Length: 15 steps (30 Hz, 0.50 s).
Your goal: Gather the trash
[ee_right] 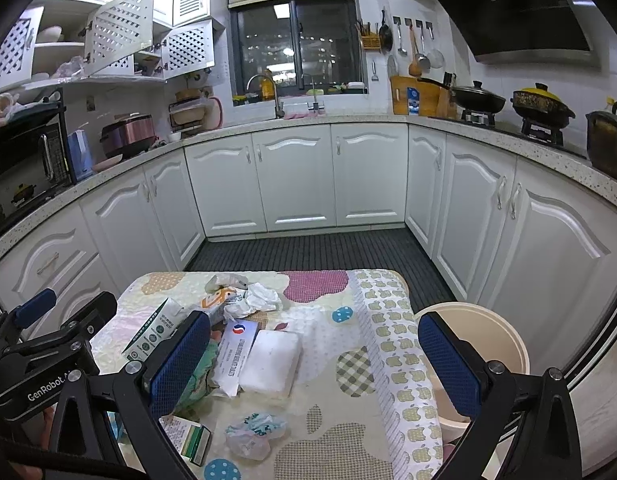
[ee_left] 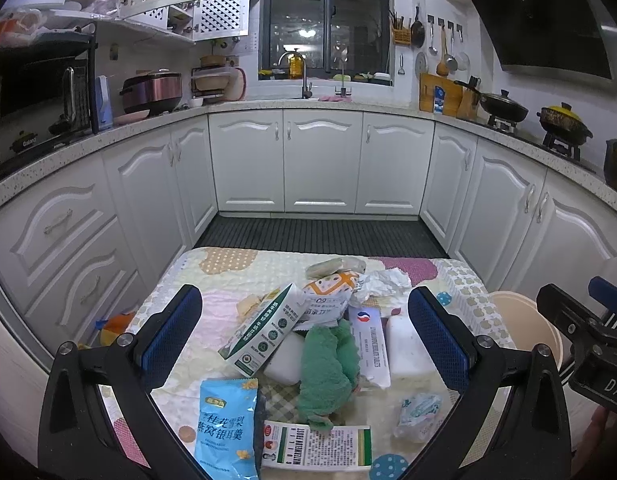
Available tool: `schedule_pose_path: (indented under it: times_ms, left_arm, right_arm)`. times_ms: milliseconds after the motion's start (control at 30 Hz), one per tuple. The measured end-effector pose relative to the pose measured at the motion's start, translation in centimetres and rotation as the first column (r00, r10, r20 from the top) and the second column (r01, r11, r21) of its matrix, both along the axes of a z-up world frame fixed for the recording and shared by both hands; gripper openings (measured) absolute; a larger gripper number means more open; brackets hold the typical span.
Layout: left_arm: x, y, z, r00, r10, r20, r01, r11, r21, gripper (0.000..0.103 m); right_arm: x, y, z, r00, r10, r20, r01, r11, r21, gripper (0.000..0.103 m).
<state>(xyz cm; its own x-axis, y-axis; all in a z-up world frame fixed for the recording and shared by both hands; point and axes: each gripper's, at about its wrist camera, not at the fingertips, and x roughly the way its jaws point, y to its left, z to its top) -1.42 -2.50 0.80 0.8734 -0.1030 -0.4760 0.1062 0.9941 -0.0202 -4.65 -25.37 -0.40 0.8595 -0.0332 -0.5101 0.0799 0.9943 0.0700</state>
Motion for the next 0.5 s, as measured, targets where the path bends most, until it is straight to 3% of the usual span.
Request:
schedule_pose_path:
  times_ms: [500]
  left_arm:
    - [-0.35,-0.09,0.33,1.0,-0.011,0.023,0.011,1.0,-0.001,0.103]
  right_arm:
    - [-0.04,0.66,0.05,0.999,0.011,0.033,-0.011,1.0,-0.013,0.103]
